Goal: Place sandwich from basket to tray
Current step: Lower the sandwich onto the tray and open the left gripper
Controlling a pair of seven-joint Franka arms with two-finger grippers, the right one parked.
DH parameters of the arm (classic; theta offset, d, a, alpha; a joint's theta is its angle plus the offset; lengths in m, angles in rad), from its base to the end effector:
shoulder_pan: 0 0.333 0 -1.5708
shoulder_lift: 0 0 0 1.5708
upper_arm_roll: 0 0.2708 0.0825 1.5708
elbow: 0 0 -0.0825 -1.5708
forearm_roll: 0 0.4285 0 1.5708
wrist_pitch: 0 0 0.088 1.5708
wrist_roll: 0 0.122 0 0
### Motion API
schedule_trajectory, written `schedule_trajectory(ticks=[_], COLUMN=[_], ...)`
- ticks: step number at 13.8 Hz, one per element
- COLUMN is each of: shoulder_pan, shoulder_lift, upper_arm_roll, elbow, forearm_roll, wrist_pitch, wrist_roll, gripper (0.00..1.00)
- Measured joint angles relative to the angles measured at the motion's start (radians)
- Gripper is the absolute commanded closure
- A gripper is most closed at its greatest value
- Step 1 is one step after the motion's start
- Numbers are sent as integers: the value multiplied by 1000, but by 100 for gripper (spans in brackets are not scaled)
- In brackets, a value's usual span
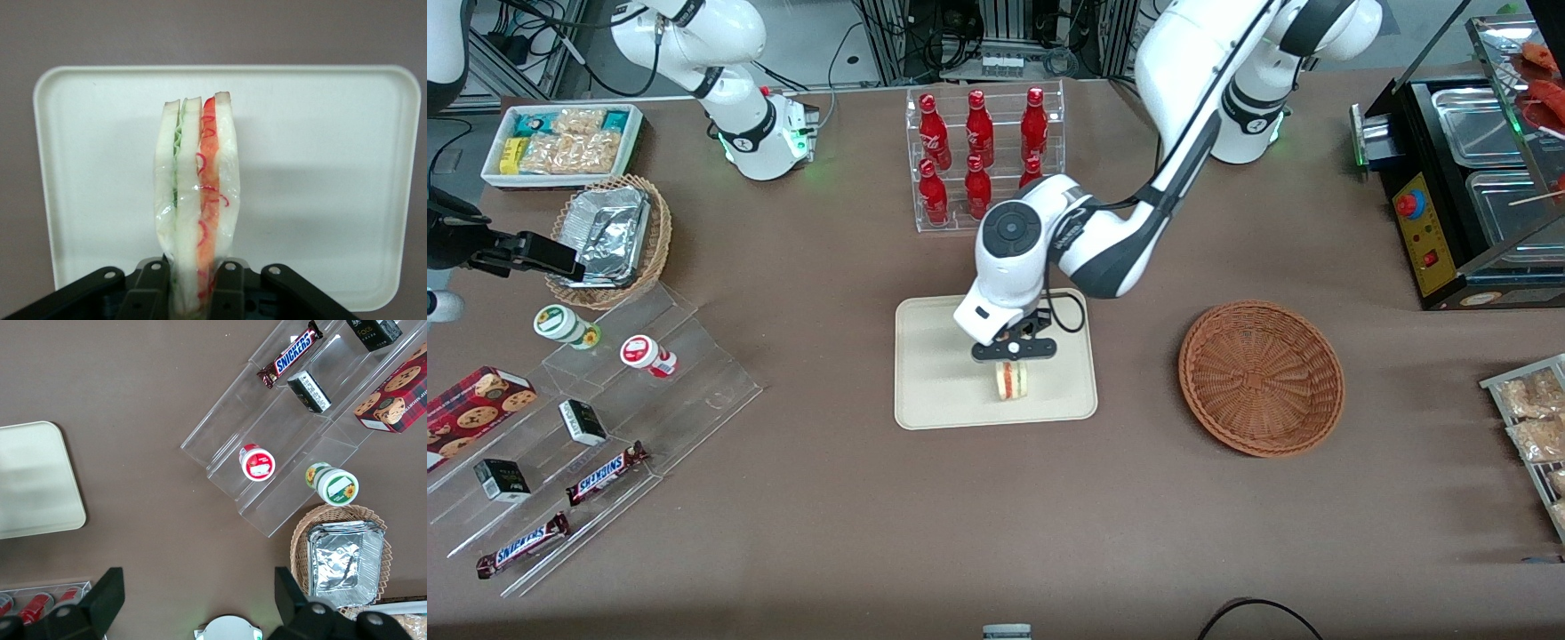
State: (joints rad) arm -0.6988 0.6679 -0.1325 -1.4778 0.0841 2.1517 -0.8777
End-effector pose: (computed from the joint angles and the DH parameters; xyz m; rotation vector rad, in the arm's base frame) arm 0.5006 -0.5263 0.2126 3.1246 0.0458 -0.0006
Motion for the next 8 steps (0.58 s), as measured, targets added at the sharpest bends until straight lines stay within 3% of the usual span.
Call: schedule_trajectory(ticks=[8], shoulder_pan=[-39], shoulder_lift=[86], upper_arm_roll=[0], elbow=[2], forearm_roll=[33], wrist_pitch=[72], wrist_roll=[-3], gripper=[100])
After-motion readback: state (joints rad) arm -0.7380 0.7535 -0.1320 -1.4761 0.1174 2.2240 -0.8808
